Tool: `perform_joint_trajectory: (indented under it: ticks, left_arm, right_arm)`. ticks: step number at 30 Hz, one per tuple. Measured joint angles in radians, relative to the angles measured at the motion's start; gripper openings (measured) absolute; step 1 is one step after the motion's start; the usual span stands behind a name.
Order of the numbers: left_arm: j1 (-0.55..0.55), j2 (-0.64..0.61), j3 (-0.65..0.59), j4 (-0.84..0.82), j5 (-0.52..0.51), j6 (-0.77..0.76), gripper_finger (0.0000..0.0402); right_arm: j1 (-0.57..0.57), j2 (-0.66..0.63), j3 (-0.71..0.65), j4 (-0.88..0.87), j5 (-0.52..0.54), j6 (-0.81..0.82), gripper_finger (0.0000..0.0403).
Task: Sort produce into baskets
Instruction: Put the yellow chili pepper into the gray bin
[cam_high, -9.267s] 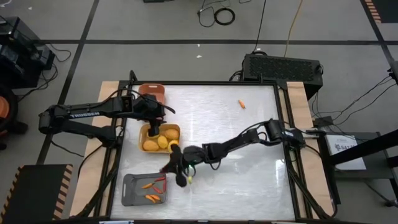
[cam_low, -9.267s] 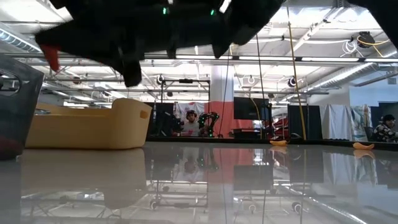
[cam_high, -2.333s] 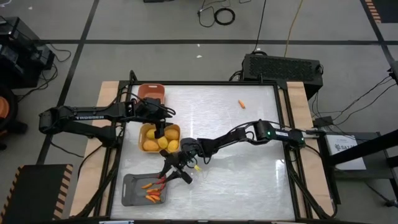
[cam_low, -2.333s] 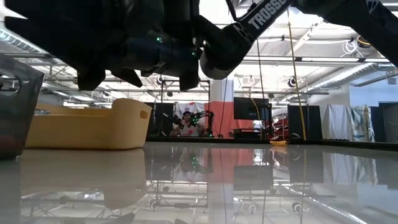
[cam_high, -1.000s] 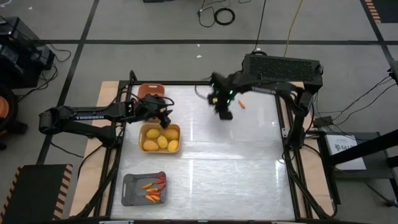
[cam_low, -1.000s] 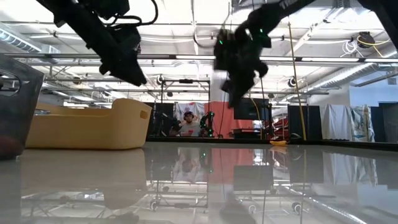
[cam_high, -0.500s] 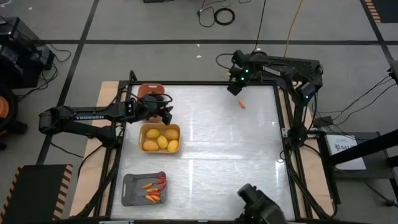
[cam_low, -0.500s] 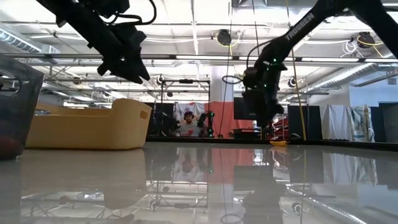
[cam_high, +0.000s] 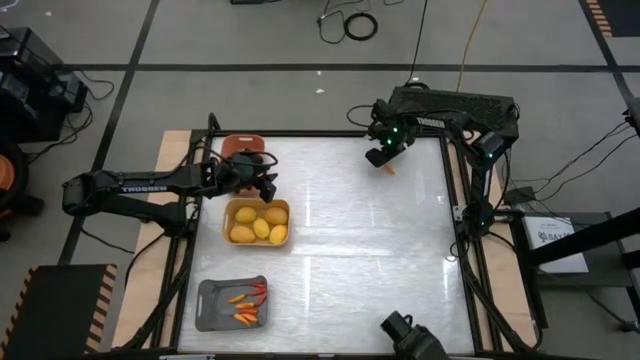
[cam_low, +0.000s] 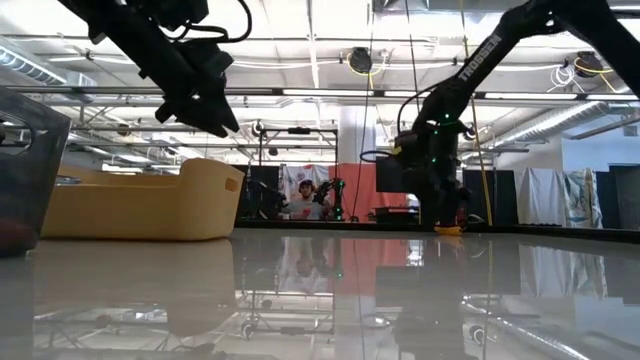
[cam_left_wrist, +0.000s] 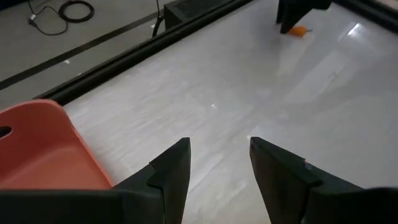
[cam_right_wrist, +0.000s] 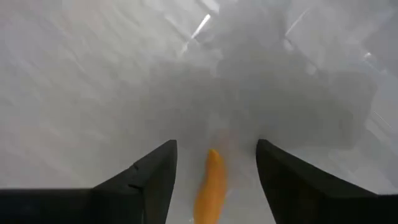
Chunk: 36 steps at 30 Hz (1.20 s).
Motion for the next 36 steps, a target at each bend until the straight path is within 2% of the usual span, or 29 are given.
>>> perform_joint_trajectory:
  ticks: [4,7,13,18,26,31,36]
  left_arm:
    - [0.000,0.000,0.000,-0.042,0.006,0.001,0.0173]
    - [0.000,0.000,0.000,-0.067,0.009,0.028,0.0173]
    - [0.000,0.000,0.000,-0.088,0.021,0.061,0.0173]
    - [0.000,0.000,0.000,-0.089,0.050,0.119,0.0173]
    - [0.000,0.000,0.000,-0.112,0.088,0.231,0.0173]
    - [0.000,0.000,0.000,-0.135,0.089,0.343,0.0173]
    - [0.000,0.000,0.000,-0.135,0.089,0.464,0.0173]
  right_arm:
    - [0.031,-0.004,-0.045,0.039,0.025,0.036,0.0194]
    - [0.061,-0.004,-0.049,0.042,0.066,0.066,0.0165]
    - [0.122,-0.022,-0.058,0.052,0.147,0.119,0.0081]
    - [0.158,-0.066,-0.064,0.080,0.154,0.162,0.0012]
    - [0.265,-0.174,-0.065,0.141,0.084,0.317,0.0012]
    - [0.406,-0.231,-0.062,0.308,0.001,0.426,0.0003]
    - [0.586,-0.235,-0.062,0.524,0.002,0.457,0.0004]
